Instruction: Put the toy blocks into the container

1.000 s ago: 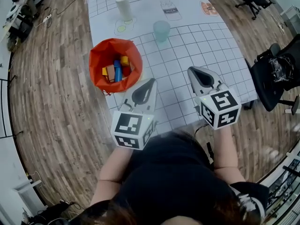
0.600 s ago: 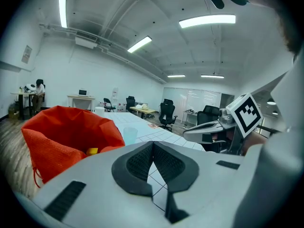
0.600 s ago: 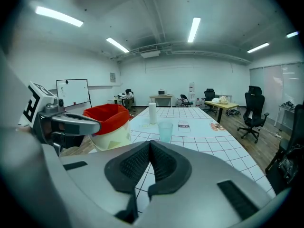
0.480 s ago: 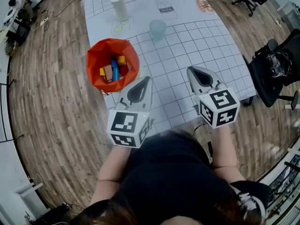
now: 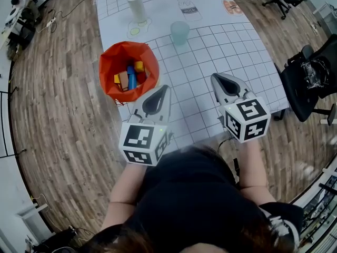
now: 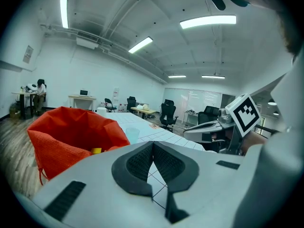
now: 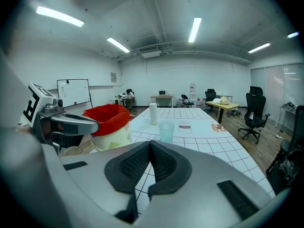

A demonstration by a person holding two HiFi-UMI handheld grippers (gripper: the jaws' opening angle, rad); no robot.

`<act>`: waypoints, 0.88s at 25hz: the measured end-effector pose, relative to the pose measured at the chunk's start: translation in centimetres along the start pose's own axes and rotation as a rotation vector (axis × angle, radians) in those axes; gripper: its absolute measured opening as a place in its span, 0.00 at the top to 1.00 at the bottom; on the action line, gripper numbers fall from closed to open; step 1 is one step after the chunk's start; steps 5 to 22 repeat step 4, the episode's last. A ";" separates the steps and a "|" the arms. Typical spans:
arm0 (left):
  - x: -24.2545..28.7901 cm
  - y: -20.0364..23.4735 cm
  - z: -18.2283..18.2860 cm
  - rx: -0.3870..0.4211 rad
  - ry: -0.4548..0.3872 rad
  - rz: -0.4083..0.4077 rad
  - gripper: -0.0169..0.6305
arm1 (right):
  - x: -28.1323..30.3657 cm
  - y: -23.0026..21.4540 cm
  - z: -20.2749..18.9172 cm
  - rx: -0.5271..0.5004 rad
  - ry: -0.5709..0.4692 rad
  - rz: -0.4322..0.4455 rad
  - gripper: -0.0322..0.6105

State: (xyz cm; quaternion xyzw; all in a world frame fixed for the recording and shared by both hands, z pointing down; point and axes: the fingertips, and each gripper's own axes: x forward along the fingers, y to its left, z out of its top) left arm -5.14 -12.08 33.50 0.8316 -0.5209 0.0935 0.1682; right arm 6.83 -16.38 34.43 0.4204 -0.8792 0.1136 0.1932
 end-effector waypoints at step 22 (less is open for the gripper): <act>-0.1 0.3 -0.2 0.002 0.008 0.004 0.93 | 0.2 0.2 -0.1 -0.001 0.008 0.009 0.93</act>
